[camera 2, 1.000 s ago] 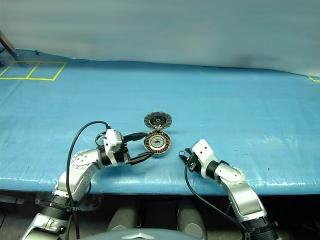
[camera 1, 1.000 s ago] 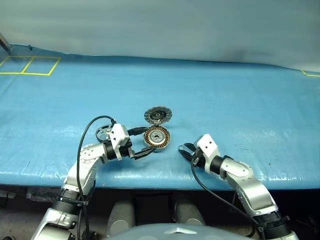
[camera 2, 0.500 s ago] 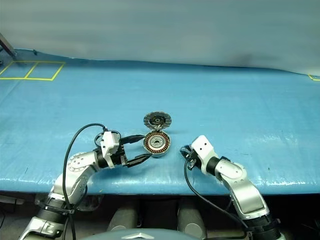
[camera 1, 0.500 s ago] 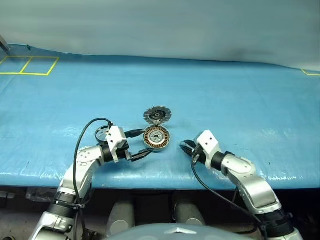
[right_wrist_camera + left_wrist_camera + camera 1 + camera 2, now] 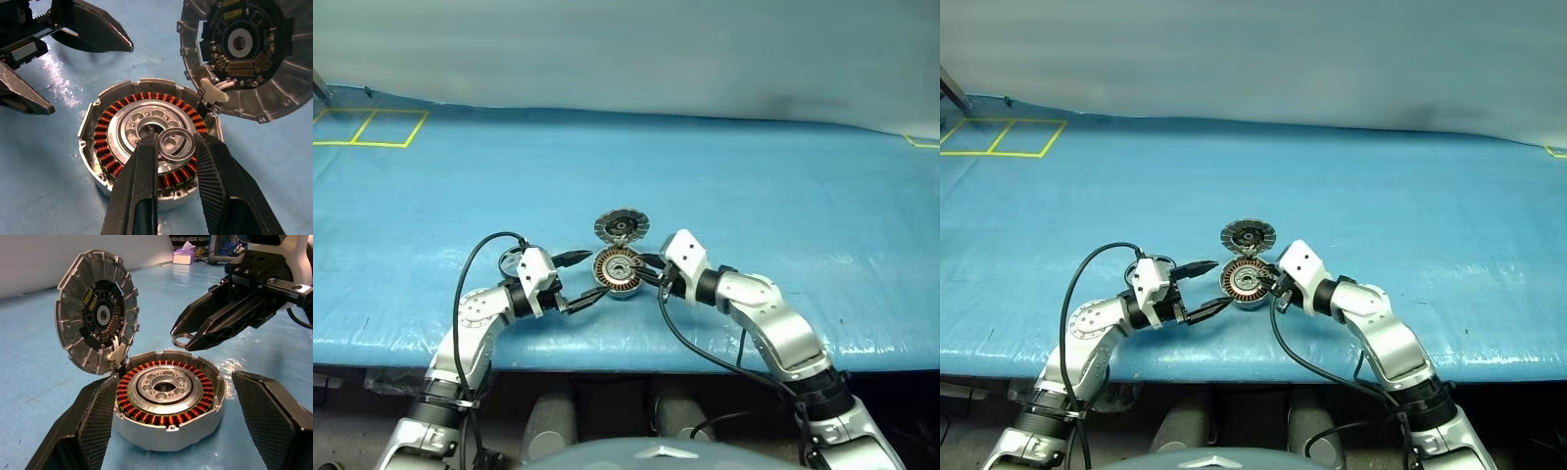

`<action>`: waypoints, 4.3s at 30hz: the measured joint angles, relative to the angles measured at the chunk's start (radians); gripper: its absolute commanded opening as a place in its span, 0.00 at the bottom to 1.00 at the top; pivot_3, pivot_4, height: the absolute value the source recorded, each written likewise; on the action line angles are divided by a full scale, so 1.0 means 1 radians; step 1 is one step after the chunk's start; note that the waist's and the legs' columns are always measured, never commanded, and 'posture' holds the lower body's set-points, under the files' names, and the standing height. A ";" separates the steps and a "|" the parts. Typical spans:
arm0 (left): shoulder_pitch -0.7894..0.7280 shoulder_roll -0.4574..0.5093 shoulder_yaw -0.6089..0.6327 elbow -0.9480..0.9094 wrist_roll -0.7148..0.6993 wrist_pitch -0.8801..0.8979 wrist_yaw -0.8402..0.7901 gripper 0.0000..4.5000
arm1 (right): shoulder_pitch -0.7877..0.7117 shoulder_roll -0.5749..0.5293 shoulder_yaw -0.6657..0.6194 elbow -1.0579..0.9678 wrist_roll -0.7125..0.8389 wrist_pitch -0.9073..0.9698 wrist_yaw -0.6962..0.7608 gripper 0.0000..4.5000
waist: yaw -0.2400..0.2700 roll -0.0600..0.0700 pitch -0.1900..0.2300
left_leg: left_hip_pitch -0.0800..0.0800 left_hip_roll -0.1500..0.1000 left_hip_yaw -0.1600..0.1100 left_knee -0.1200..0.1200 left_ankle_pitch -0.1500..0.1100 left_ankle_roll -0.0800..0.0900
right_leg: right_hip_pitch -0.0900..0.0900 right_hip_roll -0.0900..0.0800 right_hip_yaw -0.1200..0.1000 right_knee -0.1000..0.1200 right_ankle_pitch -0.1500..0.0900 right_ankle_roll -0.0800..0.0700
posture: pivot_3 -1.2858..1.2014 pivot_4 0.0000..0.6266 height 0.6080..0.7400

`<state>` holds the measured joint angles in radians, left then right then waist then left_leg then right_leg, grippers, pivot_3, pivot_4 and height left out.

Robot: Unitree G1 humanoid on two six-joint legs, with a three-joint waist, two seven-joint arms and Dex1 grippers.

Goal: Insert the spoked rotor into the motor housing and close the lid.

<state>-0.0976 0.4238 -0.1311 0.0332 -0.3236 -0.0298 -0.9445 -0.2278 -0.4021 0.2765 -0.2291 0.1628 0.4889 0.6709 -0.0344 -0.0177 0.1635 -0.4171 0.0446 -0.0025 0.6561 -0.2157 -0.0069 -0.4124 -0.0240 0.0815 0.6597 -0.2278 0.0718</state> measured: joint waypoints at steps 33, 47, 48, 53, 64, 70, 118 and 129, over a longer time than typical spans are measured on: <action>0.038 0.012 0.006 0.000 0.031 -0.004 0.043 0.91 | -0.065 0.079 0.061 0.122 -0.038 -0.019 0.019 0.17 | -0.002 0.000 0.000 | 0.000 0.000 0.000 -0.002 0.000 0.000 | -0.001 0.000 -0.001 0.000 -0.001 -0.001 | 0.52 0.24 1.00; 0.040 0.014 0.006 0.000 0.038 -0.008 0.047 0.91 | -0.065 0.075 0.059 0.124 -0.038 -0.023 0.026 0.17 | -0.002 0.000 0.000 | 0.000 0.000 0.000 -0.003 0.000 0.000 | -0.001 0.000 -0.001 0.000 -0.001 -0.002 | 0.52 0.24 1.00; 0.040 0.014 0.006 0.000 0.038 -0.008 0.047 0.91 | -0.065 0.074 0.059 0.124 -0.038 -0.023 0.026 0.17 | -0.002 0.000 0.000 | 0.000 0.000 0.000 -0.003 0.000 0.000 | -0.001 0.000 -0.001 0.000 -0.001 -0.002 | 0.52 0.24 1.00; 0.040 0.014 0.006 0.000 0.039 -0.008 0.047 0.91 | -0.065 0.073 0.059 0.123 -0.038 -0.024 0.028 0.17 | -0.002 0.000 0.000 | 0.000 0.000 0.000 -0.003 0.000 0.000 | -0.001 0.000 -0.001 0.000 -0.001 -0.002 | 0.52 0.24 1.00; 0.041 0.014 0.006 0.000 0.042 -0.020 0.049 0.91 | -0.066 0.066 0.059 0.122 -0.037 -0.025 0.029 0.17 | -0.002 0.000 0.000 | 0.000 0.000 0.000 -0.003 0.000 0.000 | -0.001 0.000 -0.001 -0.001 -0.001 -0.002 | 0.52 0.24 1.00; 0.043 0.014 0.006 0.000 0.046 -0.023 0.049 0.91 | -0.066 0.065 0.059 0.122 -0.037 -0.026 0.029 0.17 | -0.002 0.000 0.000 | 0.000 0.000 0.000 -0.004 0.000 0.000 | -0.001 0.000 -0.001 -0.001 -0.001 -0.002 | 0.52 0.24 1.00; 0.046 0.010 0.006 0.006 0.050 -0.027 0.050 0.91 | -0.059 0.066 0.057 0.064 -0.034 0.001 0.028 0.17 | -0.002 0.000 0.000 | 0.000 0.000 0.000 -0.009 0.000 0.000 | -0.003 0.000 -0.002 -0.001 -0.003 -0.004 | 0.52 0.24 1.00; 0.046 0.011 0.006 0.009 0.050 -0.028 0.050 0.91 | -0.051 0.071 0.064 0.083 -0.035 0.001 0.028 0.17 | -0.002 0.000 0.000 | 0.000 0.000 -0.001 -0.009 0.000 0.000 | -0.003 0.000 -0.002 -0.001 -0.003 -0.004 | 0.52 0.24 1.00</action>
<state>-0.0520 0.4344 -0.1254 0.0419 -0.2734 -0.0575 -0.8942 -0.2785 -0.3309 0.3403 -0.1461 0.1282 0.4901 0.6985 -0.0367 -0.0179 0.1637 -0.4167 0.0450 -0.0030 0.6476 -0.2158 -0.0072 -0.4156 -0.0242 0.0793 0.6582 -0.2307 0.0676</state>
